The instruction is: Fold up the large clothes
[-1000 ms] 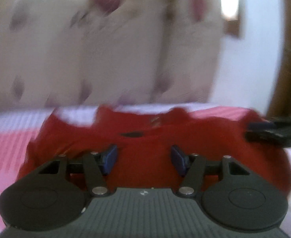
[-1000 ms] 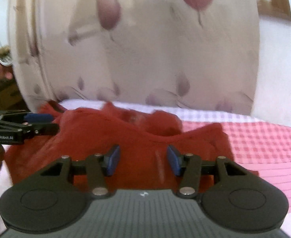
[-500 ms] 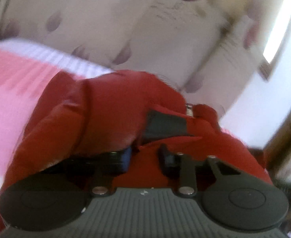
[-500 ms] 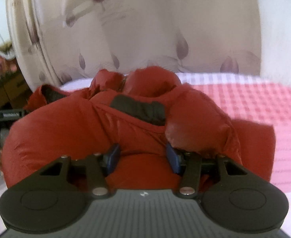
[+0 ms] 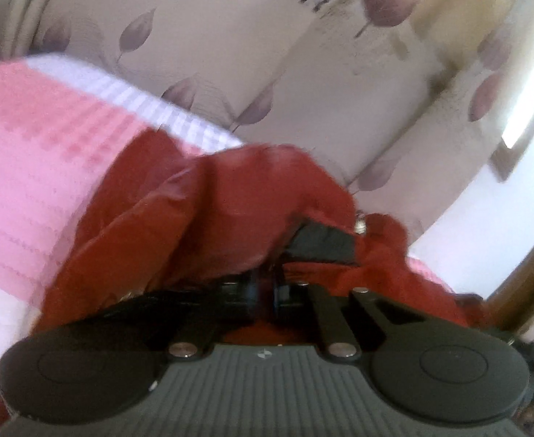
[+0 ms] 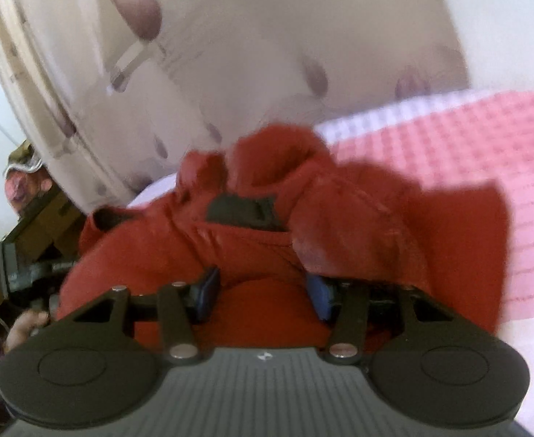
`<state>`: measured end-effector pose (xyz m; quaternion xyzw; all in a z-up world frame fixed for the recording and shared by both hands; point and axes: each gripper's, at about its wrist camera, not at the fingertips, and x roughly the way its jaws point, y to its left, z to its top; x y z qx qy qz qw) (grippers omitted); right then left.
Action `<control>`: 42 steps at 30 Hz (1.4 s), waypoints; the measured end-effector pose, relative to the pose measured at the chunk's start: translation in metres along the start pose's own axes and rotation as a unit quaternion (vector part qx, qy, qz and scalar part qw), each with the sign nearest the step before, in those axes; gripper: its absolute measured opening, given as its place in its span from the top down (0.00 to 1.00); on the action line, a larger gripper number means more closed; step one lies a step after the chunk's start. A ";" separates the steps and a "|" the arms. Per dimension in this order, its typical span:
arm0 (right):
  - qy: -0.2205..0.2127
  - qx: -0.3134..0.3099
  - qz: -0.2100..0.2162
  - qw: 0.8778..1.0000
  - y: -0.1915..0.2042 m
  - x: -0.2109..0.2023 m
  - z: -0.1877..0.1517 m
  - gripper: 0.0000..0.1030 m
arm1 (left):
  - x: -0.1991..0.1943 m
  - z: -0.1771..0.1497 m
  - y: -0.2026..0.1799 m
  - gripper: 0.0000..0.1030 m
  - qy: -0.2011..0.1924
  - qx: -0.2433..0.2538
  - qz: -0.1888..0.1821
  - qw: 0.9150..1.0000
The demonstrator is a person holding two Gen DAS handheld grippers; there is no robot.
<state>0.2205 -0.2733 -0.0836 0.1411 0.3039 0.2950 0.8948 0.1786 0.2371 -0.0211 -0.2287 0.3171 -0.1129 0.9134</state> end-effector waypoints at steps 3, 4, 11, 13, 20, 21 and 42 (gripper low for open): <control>-0.033 -0.083 -0.011 0.996 0.027 -0.024 0.019 0.37 | -0.018 0.013 -0.018 0.68 -0.017 0.032 -0.014 0.999; -0.034 -0.099 -0.020 0.994 0.031 -0.025 0.023 0.37 | -0.020 0.019 -0.024 0.68 -0.022 0.042 -0.016 0.999; 0.023 -0.142 -0.120 0.982 0.019 0.024 0.026 0.49 | 0.025 0.045 -0.025 0.68 -0.017 0.069 0.041 0.997; 0.035 -0.127 -0.144 0.981 0.005 0.034 0.023 0.53 | 0.037 0.045 -0.015 0.69 -0.016 0.071 0.064 0.995; 0.045 -0.079 -0.132 0.987 -0.028 0.047 0.004 0.51 | 0.054 0.036 0.031 0.89 0.000 -0.014 0.089 0.996; 0.046 -0.073 -0.127 0.988 -0.031 0.048 0.003 0.50 | 0.056 0.035 0.034 0.89 -0.001 -0.018 0.089 0.996; -0.013 -0.085 -0.124 0.989 -0.031 -0.001 0.032 0.40 | 0.059 0.028 0.030 0.89 -0.004 0.020 0.109 0.994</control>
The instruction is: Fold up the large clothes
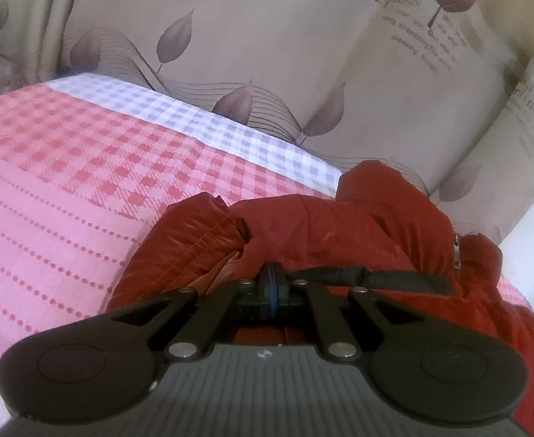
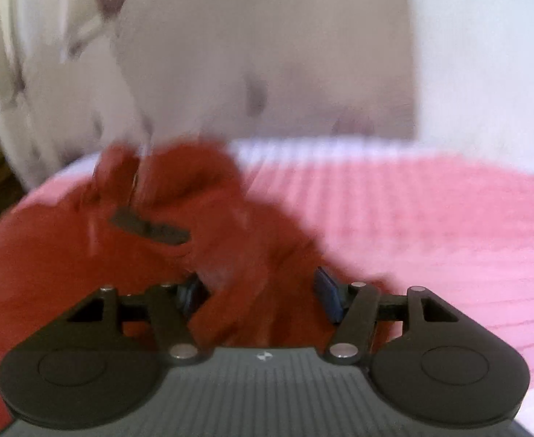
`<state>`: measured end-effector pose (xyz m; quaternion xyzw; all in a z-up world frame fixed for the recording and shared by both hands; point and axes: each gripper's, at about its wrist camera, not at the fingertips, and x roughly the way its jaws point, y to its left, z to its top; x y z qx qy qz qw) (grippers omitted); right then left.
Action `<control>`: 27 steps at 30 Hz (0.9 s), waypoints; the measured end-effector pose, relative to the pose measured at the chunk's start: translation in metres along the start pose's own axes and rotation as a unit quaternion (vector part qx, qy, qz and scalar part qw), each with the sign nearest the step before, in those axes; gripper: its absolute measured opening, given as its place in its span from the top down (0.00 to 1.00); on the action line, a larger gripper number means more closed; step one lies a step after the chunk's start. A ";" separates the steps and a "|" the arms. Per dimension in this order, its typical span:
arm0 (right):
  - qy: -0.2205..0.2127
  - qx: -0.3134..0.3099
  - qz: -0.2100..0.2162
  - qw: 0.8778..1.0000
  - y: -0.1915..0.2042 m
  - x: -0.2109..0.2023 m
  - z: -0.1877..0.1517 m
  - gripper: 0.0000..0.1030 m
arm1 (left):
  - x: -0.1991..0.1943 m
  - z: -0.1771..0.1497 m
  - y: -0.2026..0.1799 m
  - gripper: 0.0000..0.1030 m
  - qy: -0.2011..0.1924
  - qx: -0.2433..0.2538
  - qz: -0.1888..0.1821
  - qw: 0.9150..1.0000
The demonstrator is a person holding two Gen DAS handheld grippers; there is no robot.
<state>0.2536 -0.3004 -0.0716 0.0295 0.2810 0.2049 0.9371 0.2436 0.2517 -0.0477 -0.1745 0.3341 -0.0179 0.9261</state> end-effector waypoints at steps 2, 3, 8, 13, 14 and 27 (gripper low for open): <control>-0.024 -0.029 0.008 0.999 0.017 -0.018 0.015 0.39 | 0.000 0.000 0.001 0.89 0.000 0.001 -0.001 1.000; -0.026 -0.053 0.025 0.998 0.029 -0.022 0.021 0.41 | -0.001 0.000 0.001 0.89 0.000 0.001 -0.003 1.000; 0.036 -0.159 0.051 0.985 0.081 0.016 0.020 0.53 | -0.001 0.001 0.002 0.89 0.000 -0.002 -0.006 1.000; 0.082 -0.097 0.022 0.992 0.040 0.051 -0.011 0.69 | -0.002 0.001 0.007 0.89 0.001 -0.024 -0.020 1.000; 0.080 -0.072 0.025 0.994 0.029 0.052 -0.016 0.69 | -0.002 0.000 0.008 0.89 0.001 -0.029 -0.024 0.999; 0.061 -0.060 0.031 0.996 0.017 0.061 -0.031 0.69 | 0.001 0.001 0.008 0.89 0.008 -0.025 -0.020 0.999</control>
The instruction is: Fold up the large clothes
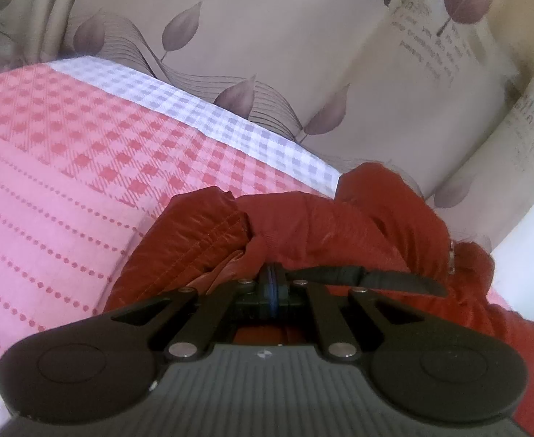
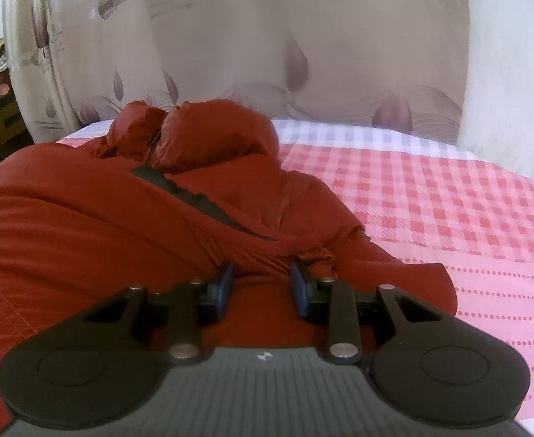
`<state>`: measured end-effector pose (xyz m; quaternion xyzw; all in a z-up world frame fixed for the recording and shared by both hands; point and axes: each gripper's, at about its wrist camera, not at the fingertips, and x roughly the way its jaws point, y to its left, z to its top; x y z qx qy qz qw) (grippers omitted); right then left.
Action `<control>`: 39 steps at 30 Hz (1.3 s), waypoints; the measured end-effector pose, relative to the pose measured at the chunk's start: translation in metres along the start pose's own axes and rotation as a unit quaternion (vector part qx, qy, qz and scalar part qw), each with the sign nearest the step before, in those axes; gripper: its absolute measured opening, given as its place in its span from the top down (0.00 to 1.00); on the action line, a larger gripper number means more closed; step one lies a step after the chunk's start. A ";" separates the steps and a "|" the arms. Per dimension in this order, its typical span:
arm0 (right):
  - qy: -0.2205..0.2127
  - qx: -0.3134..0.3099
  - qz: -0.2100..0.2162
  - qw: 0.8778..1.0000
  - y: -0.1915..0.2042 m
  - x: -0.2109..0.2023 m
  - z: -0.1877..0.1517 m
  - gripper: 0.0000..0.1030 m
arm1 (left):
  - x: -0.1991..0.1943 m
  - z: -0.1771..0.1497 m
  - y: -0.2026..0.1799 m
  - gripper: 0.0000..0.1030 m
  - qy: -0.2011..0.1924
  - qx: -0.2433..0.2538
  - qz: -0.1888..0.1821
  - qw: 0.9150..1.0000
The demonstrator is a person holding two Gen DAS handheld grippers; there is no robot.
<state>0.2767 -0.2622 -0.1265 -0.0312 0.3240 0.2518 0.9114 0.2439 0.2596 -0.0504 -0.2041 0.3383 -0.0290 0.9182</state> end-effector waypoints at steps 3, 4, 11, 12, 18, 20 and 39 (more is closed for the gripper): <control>-0.004 0.006 0.006 1.000 -0.002 -0.004 -0.001 0.69 | -0.002 -0.001 -0.002 0.89 -0.004 0.007 0.004 1.000; -0.004 0.013 0.013 1.000 -0.005 -0.006 -0.001 0.69 | -0.002 -0.001 -0.002 0.89 -0.004 0.007 0.004 1.000; -0.069 0.024 -0.003 0.997 0.013 -0.074 0.043 0.63 | -0.003 -0.001 -0.004 0.89 -0.008 0.015 0.007 1.000; -0.088 0.009 0.017 0.996 0.031 -0.086 0.056 0.63 | -0.003 -0.001 -0.004 0.89 -0.008 0.014 0.006 1.000; -0.039 -0.088 0.114 0.989 0.149 -0.041 0.096 0.65 | -0.004 -0.001 -0.005 0.89 -0.010 0.013 0.005 1.000; 0.002 -0.108 0.108 0.988 0.169 -0.006 0.092 0.65 | -0.005 -0.002 -0.005 0.89 -0.011 0.009 0.003 1.000; -0.024 0.145 0.169 0.975 0.046 -0.004 0.066 0.59 | -0.007 -0.003 0.003 0.89 -0.019 -0.020 -0.015 0.999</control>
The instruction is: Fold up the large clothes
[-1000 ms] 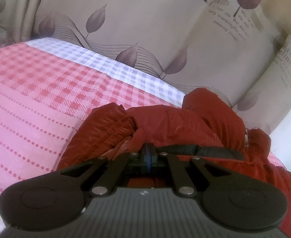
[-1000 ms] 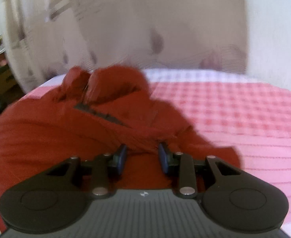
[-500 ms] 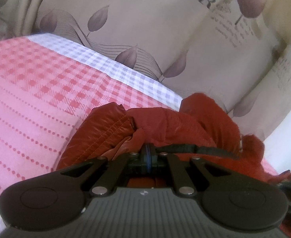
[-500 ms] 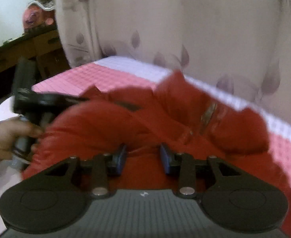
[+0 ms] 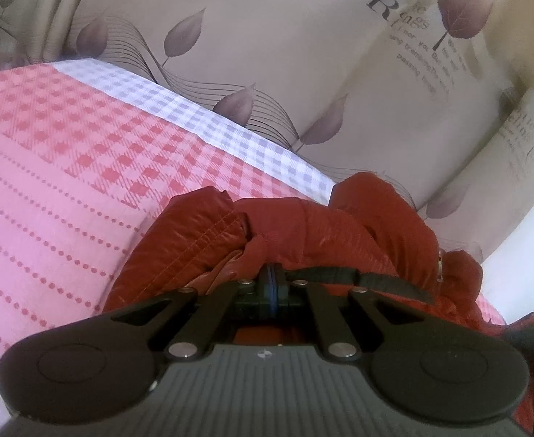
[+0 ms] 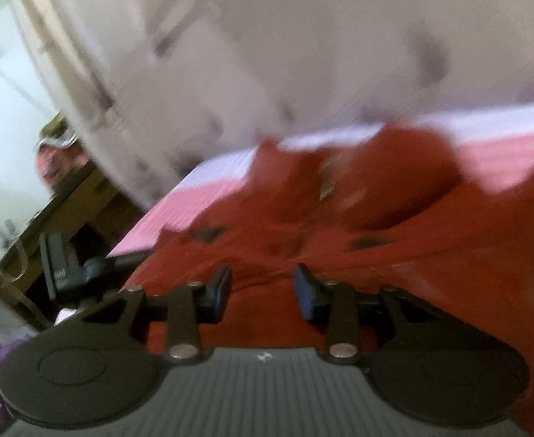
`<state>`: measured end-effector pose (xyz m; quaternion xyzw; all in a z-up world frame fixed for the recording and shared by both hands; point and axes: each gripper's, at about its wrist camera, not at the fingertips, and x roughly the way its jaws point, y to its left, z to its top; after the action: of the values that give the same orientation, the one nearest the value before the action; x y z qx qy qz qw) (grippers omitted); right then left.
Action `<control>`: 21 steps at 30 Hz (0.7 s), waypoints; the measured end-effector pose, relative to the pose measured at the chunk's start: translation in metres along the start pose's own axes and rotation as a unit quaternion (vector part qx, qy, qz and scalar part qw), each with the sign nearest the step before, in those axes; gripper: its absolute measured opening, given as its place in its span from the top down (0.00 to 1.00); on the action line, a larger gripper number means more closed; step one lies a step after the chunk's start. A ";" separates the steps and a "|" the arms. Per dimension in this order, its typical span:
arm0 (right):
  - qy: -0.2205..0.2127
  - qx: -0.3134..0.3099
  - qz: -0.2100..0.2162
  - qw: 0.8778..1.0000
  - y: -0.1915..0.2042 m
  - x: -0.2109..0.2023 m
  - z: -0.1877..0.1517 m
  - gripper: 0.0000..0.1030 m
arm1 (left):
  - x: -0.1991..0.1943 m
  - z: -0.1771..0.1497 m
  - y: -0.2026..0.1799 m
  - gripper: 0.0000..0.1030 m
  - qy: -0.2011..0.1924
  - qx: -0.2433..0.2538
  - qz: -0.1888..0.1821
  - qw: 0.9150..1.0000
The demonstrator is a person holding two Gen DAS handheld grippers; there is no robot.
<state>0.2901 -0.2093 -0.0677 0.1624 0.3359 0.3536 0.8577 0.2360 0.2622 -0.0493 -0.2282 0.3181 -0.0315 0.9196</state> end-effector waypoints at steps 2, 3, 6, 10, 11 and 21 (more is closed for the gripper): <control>-0.033 0.024 -0.029 0.999 -0.022 -0.025 0.005 0.48 | 0.000 0.000 0.000 0.89 0.000 -0.003 -0.002 1.000; -0.036 0.037 -0.052 0.997 -0.036 -0.034 0.003 0.48 | 0.000 0.000 0.000 0.89 0.001 -0.003 -0.002 1.000; -0.026 0.054 -0.109 0.992 -0.073 -0.038 -0.015 0.55 | 0.000 0.000 0.000 0.89 0.000 -0.003 -0.003 1.000; -0.017 -0.002 -0.140 0.990 -0.074 -0.028 -0.039 0.69 | 0.000 0.000 0.001 0.89 0.000 -0.002 -0.003 1.000; -0.013 -0.020 -0.152 0.988 -0.070 -0.027 -0.039 0.69 | 0.000 0.000 0.001 0.89 0.000 -0.001 -0.001 1.000; -0.096 -0.090 -0.209 0.969 -0.014 -0.093 -0.033 0.00 | -0.066 0.036 0.009 0.16 -0.039 -0.004 -0.023 0.999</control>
<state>0.2258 -0.2842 -0.0556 0.0443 0.2454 0.1780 0.9519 0.2040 0.2981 0.0094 -0.2401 0.2767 -0.0428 0.9295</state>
